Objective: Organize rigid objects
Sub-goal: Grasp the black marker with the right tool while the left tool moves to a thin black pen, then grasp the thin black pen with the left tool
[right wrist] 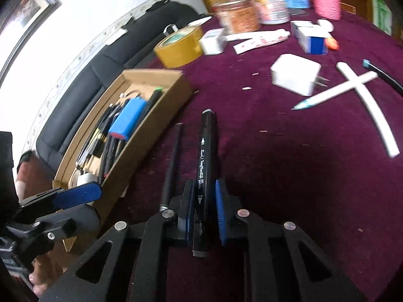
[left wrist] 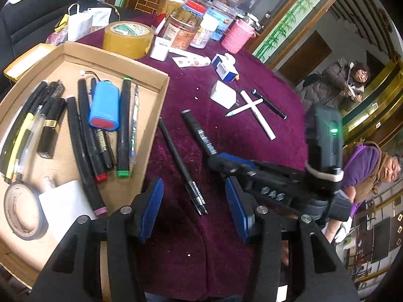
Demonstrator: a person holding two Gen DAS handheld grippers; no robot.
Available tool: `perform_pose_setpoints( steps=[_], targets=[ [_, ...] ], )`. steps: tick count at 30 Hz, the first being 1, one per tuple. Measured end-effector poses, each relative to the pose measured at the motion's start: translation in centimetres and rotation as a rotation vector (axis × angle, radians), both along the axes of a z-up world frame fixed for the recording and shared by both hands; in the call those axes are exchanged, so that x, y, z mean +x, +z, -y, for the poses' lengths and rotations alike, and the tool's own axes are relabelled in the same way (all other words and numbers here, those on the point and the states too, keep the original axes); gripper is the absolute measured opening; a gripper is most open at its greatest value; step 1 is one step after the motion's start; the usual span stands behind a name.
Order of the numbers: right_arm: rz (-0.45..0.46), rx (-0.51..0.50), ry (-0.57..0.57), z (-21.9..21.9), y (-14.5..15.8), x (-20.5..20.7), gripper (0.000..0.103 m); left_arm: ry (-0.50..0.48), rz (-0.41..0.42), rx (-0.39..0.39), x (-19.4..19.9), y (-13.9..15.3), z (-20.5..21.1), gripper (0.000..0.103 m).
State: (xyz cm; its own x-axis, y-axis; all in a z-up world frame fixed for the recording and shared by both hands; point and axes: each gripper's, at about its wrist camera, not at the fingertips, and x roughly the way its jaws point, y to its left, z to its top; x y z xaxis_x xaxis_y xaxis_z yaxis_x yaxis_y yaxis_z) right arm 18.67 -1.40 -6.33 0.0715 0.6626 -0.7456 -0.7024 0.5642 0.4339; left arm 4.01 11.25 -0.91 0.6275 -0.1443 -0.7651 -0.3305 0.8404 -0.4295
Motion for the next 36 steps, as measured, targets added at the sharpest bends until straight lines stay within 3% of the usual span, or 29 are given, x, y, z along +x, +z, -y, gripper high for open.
perform_pose_setpoints(
  steps=[4, 6, 13, 17, 23, 25, 26, 27, 30, 36],
  targets=[
    [0.010, 0.032, -0.085, 2.5, -0.1, 1.6, 0.015, -0.007, -0.031, 0.019, 0.8, -0.2, 0.9, 0.050],
    [-0.032, 0.021, -0.122, 2.8, -0.8, 2.5, 0.015, -0.001, -0.057, 0.028, 1.4, -0.5, 1.2, 0.050],
    [0.017, -0.005, -0.127, 2.3, -0.5, 1.4, 0.014, -0.027, -0.160, 0.070, 4.8, -2.2, 2.4, 0.049],
    [0.032, -0.015, -0.123, 2.1, -0.7, 1.2, 0.014, -0.035, -0.214, 0.124, 6.1, -2.7, 3.0, 0.037],
    [0.047, -0.011, -0.132, 2.2, -0.5, 1.0, 0.014, -0.012, -0.273, 0.118, 7.4, -4.0, 2.6, 0.036],
    [0.052, -0.011, -0.132, 2.2, -0.5, 1.0, 0.014, -0.016, -0.280, 0.127, 7.8, -4.4, 2.6, 0.032],
    [0.055, -0.011, -0.132, 2.2, -0.4, 0.9, 0.014, -0.012, -0.276, 0.158, 7.9, -4.4, 2.8, 0.022],
    [0.059, -0.012, -0.133, 2.3, -0.4, 0.8, 0.014, -0.014, -0.280, 0.193, 8.0, -4.4, 3.0, 0.019],
    [0.070, -0.011, -0.134, 2.2, -0.3, 0.7, 0.014, -0.025, -0.254, 0.178, 7.6, -4.4, 2.8, 0.009],
    [0.083, -0.012, -0.136, 2.1, -0.4, 0.6, 0.015, -0.047, -0.169, 0.164, 5.5, -3.2, 3.4, 0.009]
  ],
)
